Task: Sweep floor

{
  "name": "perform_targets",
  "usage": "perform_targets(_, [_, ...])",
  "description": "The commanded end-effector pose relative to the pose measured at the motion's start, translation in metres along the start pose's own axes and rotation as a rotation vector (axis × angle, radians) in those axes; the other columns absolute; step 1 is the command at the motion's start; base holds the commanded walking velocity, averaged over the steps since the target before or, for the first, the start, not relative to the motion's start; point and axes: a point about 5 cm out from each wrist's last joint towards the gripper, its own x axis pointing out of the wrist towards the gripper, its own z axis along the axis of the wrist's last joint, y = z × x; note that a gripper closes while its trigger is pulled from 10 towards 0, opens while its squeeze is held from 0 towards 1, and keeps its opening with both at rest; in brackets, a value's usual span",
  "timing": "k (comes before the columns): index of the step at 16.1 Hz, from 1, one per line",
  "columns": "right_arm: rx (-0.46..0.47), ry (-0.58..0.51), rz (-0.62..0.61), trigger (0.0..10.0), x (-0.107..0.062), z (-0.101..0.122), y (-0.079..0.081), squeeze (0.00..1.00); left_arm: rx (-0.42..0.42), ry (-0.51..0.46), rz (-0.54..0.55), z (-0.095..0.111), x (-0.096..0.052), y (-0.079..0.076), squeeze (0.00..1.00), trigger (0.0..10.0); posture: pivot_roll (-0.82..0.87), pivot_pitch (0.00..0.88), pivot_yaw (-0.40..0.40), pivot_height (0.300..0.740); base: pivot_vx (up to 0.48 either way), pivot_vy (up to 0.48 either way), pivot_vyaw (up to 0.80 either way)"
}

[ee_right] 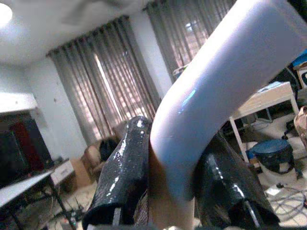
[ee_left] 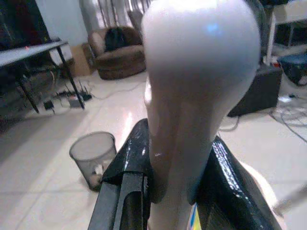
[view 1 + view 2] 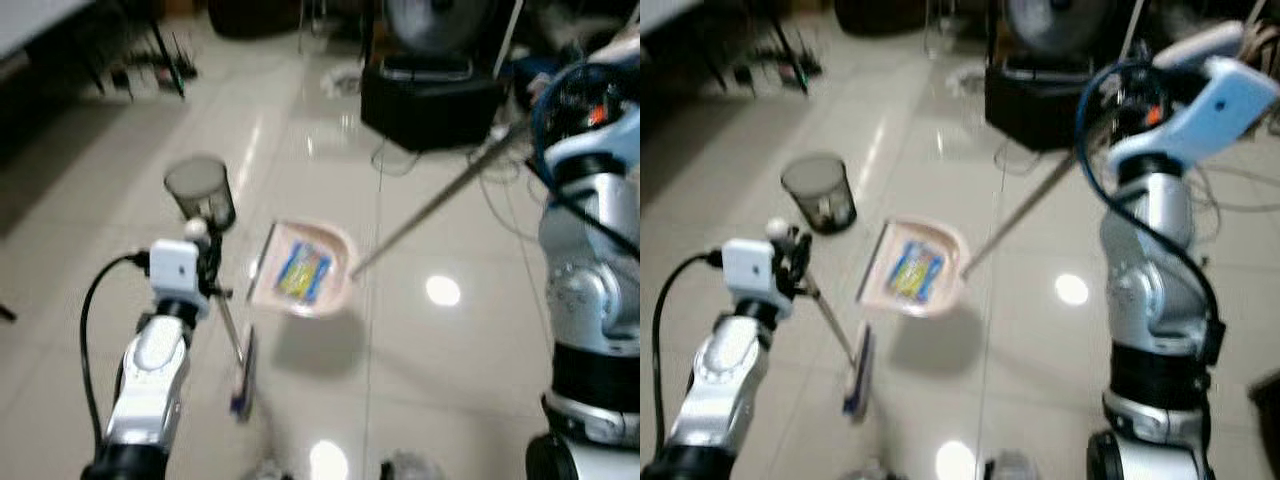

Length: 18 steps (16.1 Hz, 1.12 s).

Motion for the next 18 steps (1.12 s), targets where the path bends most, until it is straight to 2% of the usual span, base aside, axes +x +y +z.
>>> perform_targets(1, [0.015, -0.060, 0.015, 10.0, 0.007, 0.014, 0.005, 0.00, 0.004, -0.045, -0.007, 0.010, 0.006, -0.002, 0.00, 10.0, -0.03, 0.019, 0.044, 0.740, 0.341, 0.000, 0.00])
perform_targets(3, [0.009, -0.061, 0.032, 10.0, 0.009, 0.015, 0.007, 0.00, 0.001, -0.046, -0.004, 0.010, 0.007, -0.003, 0.00, 10.0, -0.03, 0.020, 0.041, 0.740, 0.339, 0.000, 0.00])
perform_targets(6, [0.019, -0.073, 0.059, 10.0, 0.014, 0.018, 0.013, 0.00, -0.001, -0.046, 0.006, 0.010, 0.007, -0.003, 0.00, 10.0, -0.03, 0.025, 0.038, 0.740, 0.340, 0.000, 0.71])
perform_targets(8, [0.068, -0.085, 0.033, 10.0, 0.017, 0.019, 0.012, 0.00, 0.007, -0.044, 0.002, 0.010, 0.007, -0.004, 0.00, 10.0, -0.03, 0.027, 0.035, 0.740, 0.341, 0.000, 0.63])
perform_targets(11, [0.123, -0.098, 0.003, 10.0, 0.019, 0.020, 0.007, 0.00, 0.010, -0.043, 0.015, 0.010, 0.006, -0.001, 0.00, 10.0, -0.02, 0.028, 0.030, 0.740, 0.340, 0.000, 0.00])
perform_targets(14, [0.132, -0.104, -0.001, 10.0, 0.020, 0.021, 0.006, 0.00, 0.017, -0.037, 0.017, 0.008, 0.005, 0.000, 0.00, 10.0, -0.02, 0.030, 0.032, 0.740, 0.340, 0.000, 0.00])
perform_targets(16, [0.078, -0.102, 0.009, 10.0, 0.018, 0.018, 0.006, 0.00, 0.021, -0.033, 0.015, 0.007, 0.005, -0.001, 0.00, 10.0, -0.02, 0.030, 0.035, 0.740, 0.343, 0.000, 0.00])
perform_targets(18, [-0.035, -0.107, 0.042, 10.0, 0.014, 0.014, 0.008, 0.00, 0.026, -0.031, 0.010, 0.007, 0.006, 0.000, 0.00, 10.0, -0.02, 0.033, 0.036, 0.740, 0.345, 0.000, 0.00])
